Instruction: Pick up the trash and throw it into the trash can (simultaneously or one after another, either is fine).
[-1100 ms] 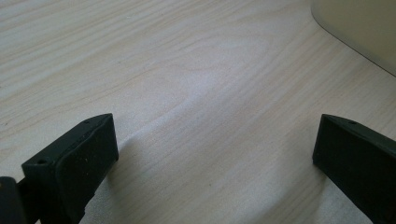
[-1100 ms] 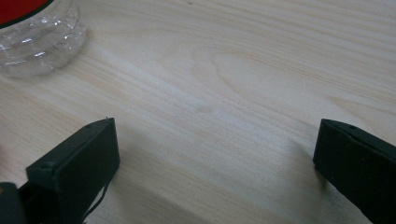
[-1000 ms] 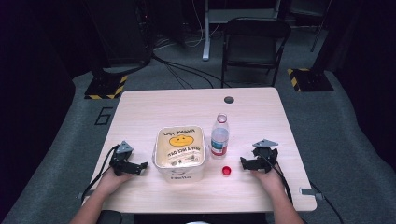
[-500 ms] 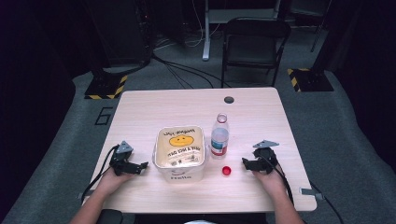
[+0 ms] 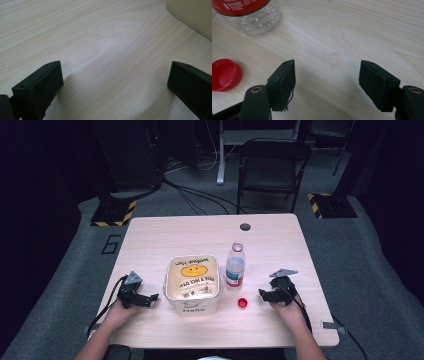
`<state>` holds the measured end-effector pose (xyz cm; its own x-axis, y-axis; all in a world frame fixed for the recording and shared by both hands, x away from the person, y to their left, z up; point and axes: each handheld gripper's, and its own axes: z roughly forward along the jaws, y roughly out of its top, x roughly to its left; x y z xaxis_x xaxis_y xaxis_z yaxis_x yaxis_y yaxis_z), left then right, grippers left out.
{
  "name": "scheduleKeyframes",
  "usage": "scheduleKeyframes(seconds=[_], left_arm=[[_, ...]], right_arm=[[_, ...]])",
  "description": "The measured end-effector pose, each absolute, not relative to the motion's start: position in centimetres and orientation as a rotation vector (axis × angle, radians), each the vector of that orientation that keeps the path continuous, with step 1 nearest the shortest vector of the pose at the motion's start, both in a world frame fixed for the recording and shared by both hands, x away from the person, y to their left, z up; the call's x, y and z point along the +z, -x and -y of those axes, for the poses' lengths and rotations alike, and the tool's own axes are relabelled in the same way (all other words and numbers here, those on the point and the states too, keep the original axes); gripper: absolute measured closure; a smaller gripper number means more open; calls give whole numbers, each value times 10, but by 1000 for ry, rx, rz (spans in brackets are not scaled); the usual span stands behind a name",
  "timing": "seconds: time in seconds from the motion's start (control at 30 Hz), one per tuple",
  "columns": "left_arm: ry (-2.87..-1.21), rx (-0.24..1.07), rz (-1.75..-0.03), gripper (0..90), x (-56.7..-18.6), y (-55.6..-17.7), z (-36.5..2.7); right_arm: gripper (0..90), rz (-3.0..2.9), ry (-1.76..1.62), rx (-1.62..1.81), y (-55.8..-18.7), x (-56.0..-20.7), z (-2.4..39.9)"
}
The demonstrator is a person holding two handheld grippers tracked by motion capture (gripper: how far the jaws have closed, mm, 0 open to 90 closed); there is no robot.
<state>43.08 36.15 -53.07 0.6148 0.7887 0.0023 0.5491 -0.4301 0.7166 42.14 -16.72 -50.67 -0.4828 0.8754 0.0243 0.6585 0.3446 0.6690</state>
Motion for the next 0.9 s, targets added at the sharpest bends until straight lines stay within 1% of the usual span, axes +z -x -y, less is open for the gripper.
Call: scheduleKeyframes(seconds=[0.2,0.4,0.67,0.9], left_arm=[[-2145,445,-1048,0,-531,-431,-361],[-2147,445,-1046,0,-531,-431,-361],[-2147,445,-1046,0,-531,-431,-362],[-2147,445,-1046,0,-531,-431,-362]], right_arm=[[318,-2295,-1341,943,-418,-497,164],[320,-2317,-1305,993,-417,-486,161],[316,-2303,-1305,1103,-417,-466,156],[298,-2310,-1245,1125,-416,-454,147]])
